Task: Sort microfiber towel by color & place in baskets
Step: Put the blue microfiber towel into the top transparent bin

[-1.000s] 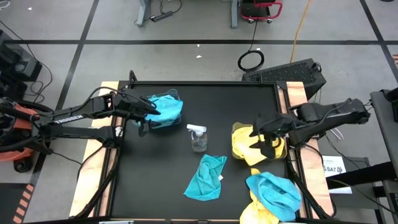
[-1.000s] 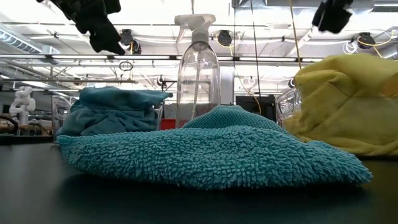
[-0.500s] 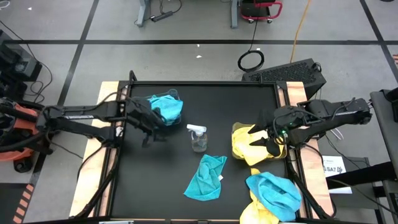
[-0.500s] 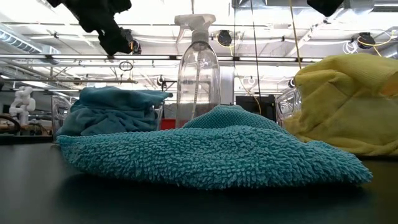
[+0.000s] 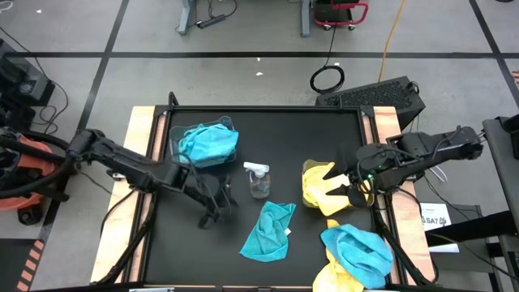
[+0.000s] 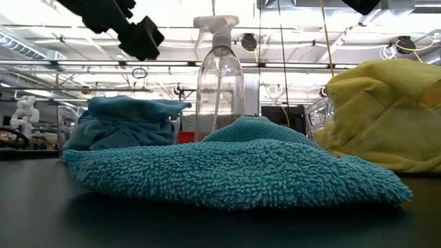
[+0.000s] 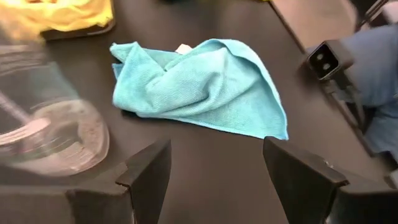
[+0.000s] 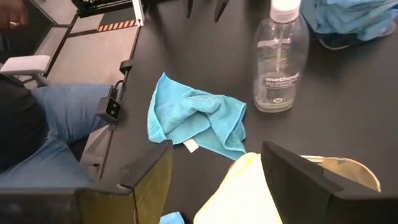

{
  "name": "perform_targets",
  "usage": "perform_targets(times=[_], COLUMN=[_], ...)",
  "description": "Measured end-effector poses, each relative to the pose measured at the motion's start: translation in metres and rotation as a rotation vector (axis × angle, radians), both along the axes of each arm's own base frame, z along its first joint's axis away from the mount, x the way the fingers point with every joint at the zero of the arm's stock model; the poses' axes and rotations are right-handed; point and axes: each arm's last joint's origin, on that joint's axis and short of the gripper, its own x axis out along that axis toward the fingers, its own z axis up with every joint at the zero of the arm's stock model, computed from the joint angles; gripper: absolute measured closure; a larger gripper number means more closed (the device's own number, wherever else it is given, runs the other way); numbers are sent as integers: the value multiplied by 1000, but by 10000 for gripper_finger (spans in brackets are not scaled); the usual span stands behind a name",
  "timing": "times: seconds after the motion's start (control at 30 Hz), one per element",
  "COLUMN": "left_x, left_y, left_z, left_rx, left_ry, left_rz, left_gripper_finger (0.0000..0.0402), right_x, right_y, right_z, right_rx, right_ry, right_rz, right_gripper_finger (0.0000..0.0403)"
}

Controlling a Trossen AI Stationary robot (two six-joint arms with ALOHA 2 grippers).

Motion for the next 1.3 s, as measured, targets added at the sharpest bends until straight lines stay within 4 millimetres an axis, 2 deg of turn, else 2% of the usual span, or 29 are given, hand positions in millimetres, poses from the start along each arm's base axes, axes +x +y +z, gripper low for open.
perform_targets(times=[0.43,0.73,0.83,1.0,1.2,1.3], left_x=[40,60,68,88,110,116], left_y=[-52,-60,-62,-65,-65,-64], left_z=[-57,-86,-96,-117,-129,-132], left_rx=[153,155,203,236,283,249], left_ry=[-126,-205,-208,-162,-40,10], left_rz=[-3,43,46,53,57,67], left_gripper_finger=[141,141,141,141,141,143], right_x=[15,16,15,16,19,20], right_y=[15,24,26,31,36,38], right_z=[-10,-11,-10,-9,-11,-12], right_rx=[-16,-28,-44,-40,-26,-26], right_ry=[52,41,29,6,10,20], right_rz=[56,69,63,73,75,78], right_gripper_finger=[165,165,165,165,165,165])
